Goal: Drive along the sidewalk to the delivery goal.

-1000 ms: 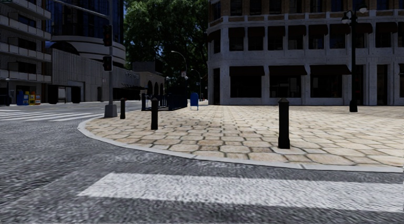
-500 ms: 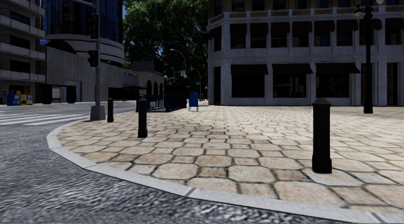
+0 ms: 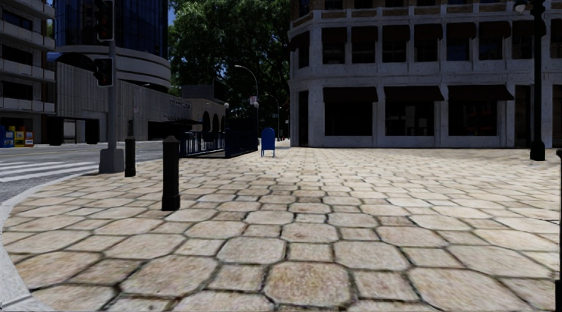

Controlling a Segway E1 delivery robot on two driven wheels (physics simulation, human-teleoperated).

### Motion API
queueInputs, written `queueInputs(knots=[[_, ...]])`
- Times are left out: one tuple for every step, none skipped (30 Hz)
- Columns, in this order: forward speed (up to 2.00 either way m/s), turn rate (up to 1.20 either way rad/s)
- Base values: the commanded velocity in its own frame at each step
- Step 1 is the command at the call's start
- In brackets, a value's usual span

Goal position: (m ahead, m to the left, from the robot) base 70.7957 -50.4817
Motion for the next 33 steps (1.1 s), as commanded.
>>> queueInputs(knots=[[2.00,0.00],[2.00,0.00],[2.00,0.00],[2.00,0.00],[2.00,0.00],[2.00,0.00],[2.00,0.00],[2.00,0.00],[2.00,0.00],[2.00,0.00],[2.00,0.00],[2.00,0.00],[2.00,0.00],[2.00,0.00],[2.00,-0.03],[2.00,-0.03],[2.00,-0.04],[2.00,-0.04],[2.00,-0.04],[2.00,-0.04],[2.00,-0.04],[2.00,-0.04],[2.00,-0.04],[2.00,-0.04],[2.00,-0.04],[2.00,-0.04],[2.00,-0.04],[2.00,-0.04],[2.00,-0.04],[2.00,-0.04],[2.00,-0.05],[2.00,-0.06],[2.00,-0.07]])
